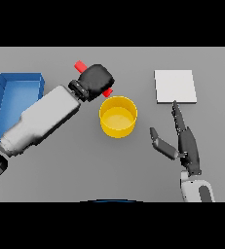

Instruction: Pick up the red beaker and tilt it to pour out 1 green nut into yellow bowl. Pick up the yellow bowl and place it on the metallic measuring scale.

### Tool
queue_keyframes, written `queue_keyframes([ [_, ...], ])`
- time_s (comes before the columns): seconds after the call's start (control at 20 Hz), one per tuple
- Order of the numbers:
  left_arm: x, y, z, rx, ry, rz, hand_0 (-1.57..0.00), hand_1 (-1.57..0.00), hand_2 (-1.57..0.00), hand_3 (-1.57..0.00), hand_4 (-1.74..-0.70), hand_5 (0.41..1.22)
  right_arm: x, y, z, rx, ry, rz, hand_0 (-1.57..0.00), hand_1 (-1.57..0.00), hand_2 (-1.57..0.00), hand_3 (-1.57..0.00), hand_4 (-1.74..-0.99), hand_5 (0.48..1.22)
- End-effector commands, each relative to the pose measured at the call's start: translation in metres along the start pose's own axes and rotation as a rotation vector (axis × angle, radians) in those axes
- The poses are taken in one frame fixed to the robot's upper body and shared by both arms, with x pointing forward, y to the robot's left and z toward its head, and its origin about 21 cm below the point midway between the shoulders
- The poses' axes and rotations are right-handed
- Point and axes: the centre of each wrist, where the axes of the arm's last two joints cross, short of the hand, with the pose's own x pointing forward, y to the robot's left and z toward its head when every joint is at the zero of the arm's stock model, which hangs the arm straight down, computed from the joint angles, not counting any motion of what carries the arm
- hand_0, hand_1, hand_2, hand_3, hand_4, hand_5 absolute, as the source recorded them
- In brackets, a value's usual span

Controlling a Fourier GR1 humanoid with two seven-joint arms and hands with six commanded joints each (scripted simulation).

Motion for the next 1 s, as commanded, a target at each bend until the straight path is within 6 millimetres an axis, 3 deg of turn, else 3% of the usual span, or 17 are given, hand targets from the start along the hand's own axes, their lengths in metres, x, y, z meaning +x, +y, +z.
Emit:
queue_keyframes([
  [0.0, 0.001, 0.003, -0.004, -0.019, 0.004, -0.046, -1.57, -1.57, -1.57, -1.57, -1.7, 1.217, 0.0, 0.002, -0.002, -0.01, -0.003, -0.004, 0.0, 0.0, 0.0, 0.0, -1.209, 0.654],
  [0.25, 0.011, 0.016, -0.011, -0.106, 0.002, -0.265, -1.57, -1.57, -1.57, -1.57, -1.73, 1.22, 0.002, -0.002, 0.0, -0.007, -0.022, 0.03, 0.0, 0.0, 0.0, 0.0, -1.191, 0.649],
  [0.95, 0.042, 0.029, -0.031, -0.136, -0.098, -0.799, -1.57, -1.57, -1.57, -1.57, -1.73, 1.221, 0.004, -0.004, -0.004, -0.023, -0.007, 0.054, 0.0, 0.0, 0.0, 0.0, -1.161, 0.634],
])
